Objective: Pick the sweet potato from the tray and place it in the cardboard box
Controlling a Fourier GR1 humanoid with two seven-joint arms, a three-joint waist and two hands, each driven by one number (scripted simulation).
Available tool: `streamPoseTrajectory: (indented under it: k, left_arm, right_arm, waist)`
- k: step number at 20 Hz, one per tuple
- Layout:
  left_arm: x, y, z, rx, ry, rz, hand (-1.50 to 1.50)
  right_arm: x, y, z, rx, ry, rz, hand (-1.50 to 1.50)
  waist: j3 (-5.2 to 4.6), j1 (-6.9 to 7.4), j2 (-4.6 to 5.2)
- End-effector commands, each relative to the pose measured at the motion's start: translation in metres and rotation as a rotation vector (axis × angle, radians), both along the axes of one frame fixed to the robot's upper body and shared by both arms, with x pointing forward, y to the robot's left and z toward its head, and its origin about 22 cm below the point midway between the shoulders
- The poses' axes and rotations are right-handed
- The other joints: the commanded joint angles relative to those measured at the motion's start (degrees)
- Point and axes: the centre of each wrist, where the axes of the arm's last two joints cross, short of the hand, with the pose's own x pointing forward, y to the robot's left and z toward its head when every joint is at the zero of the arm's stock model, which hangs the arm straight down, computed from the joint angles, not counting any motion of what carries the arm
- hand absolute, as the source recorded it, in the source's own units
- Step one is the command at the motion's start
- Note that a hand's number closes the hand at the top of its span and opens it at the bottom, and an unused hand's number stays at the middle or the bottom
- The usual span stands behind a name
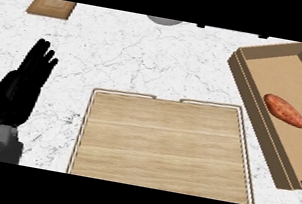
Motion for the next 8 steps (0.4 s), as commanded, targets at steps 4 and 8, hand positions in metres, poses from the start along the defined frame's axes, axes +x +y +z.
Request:
streamPoseTrajectory:
  k: [4, 8]
  left_arm:
    - [-0.004, -0.018, 0.013, 0.006, -0.016, -0.006, 0.0]
    - [-0.003, 0.01, 0.004, -0.005, -0.007, -0.005, 0.0]
  right_arm:
    - [-0.04, -0.044, -0.013, 0.035, -0.055, -0.029, -1.5]
    - [-0.072, -0.07, -0.021, 0.022, -0.054, -0.033, -1.5]
  waist:
    - [-0.01, 0.09, -0.03]
    - [-0.03, -0.12, -0.05]
